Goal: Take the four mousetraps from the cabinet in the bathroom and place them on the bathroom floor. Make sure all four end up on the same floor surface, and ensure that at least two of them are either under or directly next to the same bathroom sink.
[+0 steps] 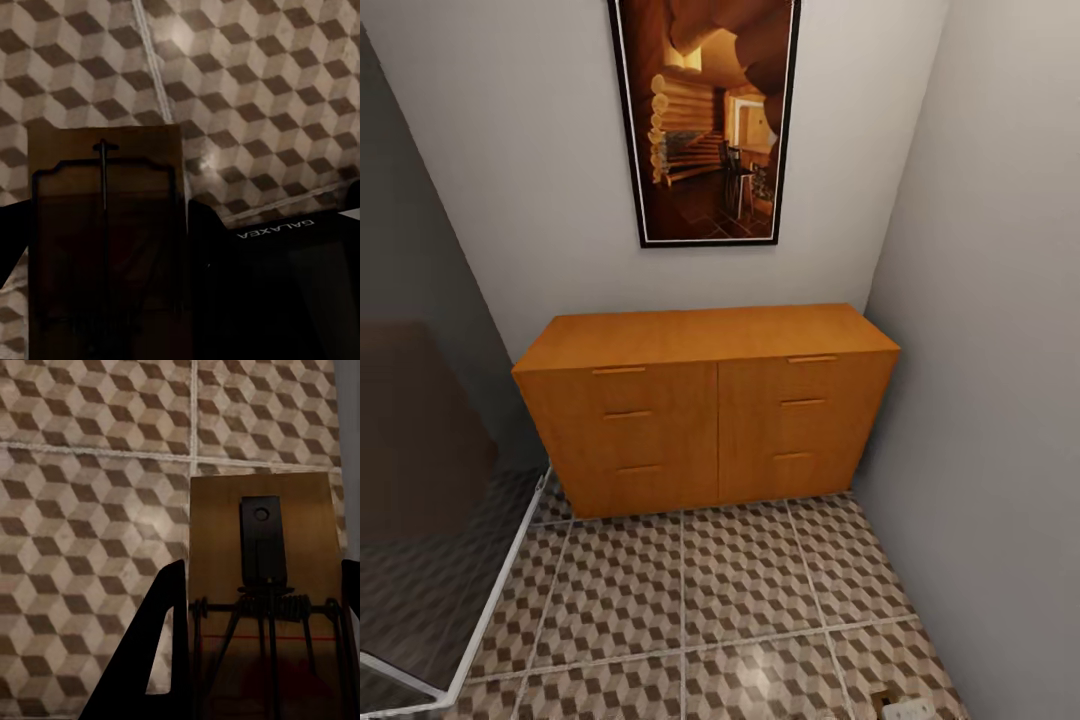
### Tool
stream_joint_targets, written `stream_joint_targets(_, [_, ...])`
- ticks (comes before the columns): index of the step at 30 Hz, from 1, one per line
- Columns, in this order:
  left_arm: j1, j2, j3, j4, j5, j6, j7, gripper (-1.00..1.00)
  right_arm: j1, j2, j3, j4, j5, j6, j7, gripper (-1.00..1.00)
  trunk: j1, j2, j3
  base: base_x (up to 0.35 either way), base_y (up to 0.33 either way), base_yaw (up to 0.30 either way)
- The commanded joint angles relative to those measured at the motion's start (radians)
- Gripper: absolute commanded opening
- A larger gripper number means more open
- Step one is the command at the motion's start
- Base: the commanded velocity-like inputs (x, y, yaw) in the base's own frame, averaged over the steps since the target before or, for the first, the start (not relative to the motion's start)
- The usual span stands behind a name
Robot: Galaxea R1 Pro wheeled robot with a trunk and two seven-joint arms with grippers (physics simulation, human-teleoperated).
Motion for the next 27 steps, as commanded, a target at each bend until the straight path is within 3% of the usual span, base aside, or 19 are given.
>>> stream_joint_targets(1, [-0.001,0.000,-0.008,-0.003,0.003,-0.005,0.010,-1.00,0.000,-0.001,0.008,-0.003,-0.005,-0.001,-0.005,-1.00,-0.001,-0.001,-0.001,-0.302,0.000,0.211])
stream_joint_targets(8, [-0.001,0.000,-0.008,-0.003,0.003,-0.005,0.010,-1.00,0.000,-0.001,0.008,-0.003,-0.005,-0.001,-0.005,-1.00,-0.001,-0.001,-0.001,-0.181,0.000,0.267])
stream_joint_targets(27, [-0.001,0.000,-0.008,-0.003,0.003,-0.007,0.010,-1.00,0.000,-0.001,0.008,-0.003,-0.005,-0.001,-0.005,-1.00,-0.001,-0.001,-0.001,-0.005,0.000,0.285])
